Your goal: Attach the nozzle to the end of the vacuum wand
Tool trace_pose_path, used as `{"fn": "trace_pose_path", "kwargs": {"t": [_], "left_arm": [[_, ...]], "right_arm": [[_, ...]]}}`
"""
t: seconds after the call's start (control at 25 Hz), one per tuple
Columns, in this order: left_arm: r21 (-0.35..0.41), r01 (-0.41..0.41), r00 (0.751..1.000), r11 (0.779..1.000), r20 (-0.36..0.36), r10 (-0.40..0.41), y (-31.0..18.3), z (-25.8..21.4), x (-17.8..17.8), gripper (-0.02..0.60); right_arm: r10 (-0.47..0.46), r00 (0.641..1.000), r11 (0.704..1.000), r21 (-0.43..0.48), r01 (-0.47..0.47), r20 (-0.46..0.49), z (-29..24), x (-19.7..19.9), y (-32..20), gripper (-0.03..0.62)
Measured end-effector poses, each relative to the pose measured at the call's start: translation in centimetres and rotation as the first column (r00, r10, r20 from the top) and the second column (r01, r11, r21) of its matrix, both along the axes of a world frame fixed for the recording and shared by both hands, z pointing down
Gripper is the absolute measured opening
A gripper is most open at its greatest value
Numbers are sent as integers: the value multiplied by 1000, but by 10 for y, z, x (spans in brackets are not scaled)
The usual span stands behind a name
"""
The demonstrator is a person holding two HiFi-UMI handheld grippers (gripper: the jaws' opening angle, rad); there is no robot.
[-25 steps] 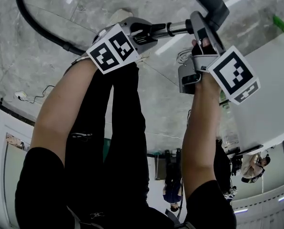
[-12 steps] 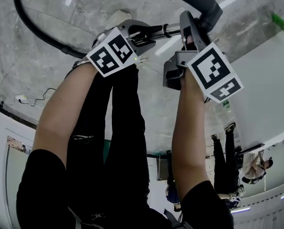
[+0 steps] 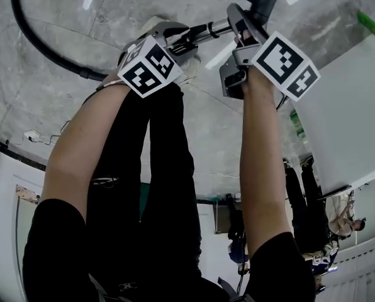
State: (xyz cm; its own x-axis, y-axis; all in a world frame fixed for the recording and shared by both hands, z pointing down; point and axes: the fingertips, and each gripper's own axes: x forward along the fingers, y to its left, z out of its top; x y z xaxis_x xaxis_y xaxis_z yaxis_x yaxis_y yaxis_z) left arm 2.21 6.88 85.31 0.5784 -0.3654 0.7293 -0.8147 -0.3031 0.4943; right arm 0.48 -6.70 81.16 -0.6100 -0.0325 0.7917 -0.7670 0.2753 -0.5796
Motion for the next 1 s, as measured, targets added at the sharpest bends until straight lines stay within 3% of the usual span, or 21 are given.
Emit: {"fn": "trace_pose_path", "kwargs": {"t": [0.12, 0.24, 0.48, 0.52, 0.64, 0.68, 0.84, 1.0], "left_arm": [[-17, 50, 996, 999, 71, -49, 6, 9, -29, 224], [-54, 98, 992, 994, 82, -94, 10, 8, -62, 224], [-71, 150, 988, 986, -35, -153, -2, -7, -110, 218], [-60, 166, 984, 984, -47, -169, -6, -10, -120, 201], [-11, 235, 971, 972, -37, -235, -22, -14, -155, 56], [1, 255, 966, 967, -31, -255, -25, -14, -165, 34], [10, 302, 953, 953, -14, -302, -26, -9, -184, 32], [-32, 308, 951, 951, -10, -309, -9, 10, -185, 32]], "right_arm": [[15, 999, 999, -41, -17, -34, 34, -9, -5, 195], [27, 998, 996, -86, -32, -61, 68, -15, -4, 195], [46, 994, 990, -130, -59, -97, 127, -45, 1, 195], [42, 994, 990, -133, -55, -96, 135, -51, 1, 196], [39, 994, 990, -130, -52, -103, 160, -65, -3, 195], [38, 994, 991, -122, -50, -99, 166, -68, -4, 195], [22, 997, 993, -117, -31, -78, 187, -80, -1, 195], [9, 990, 985, -167, -32, -139, 223, -87, 19, 196]]}}
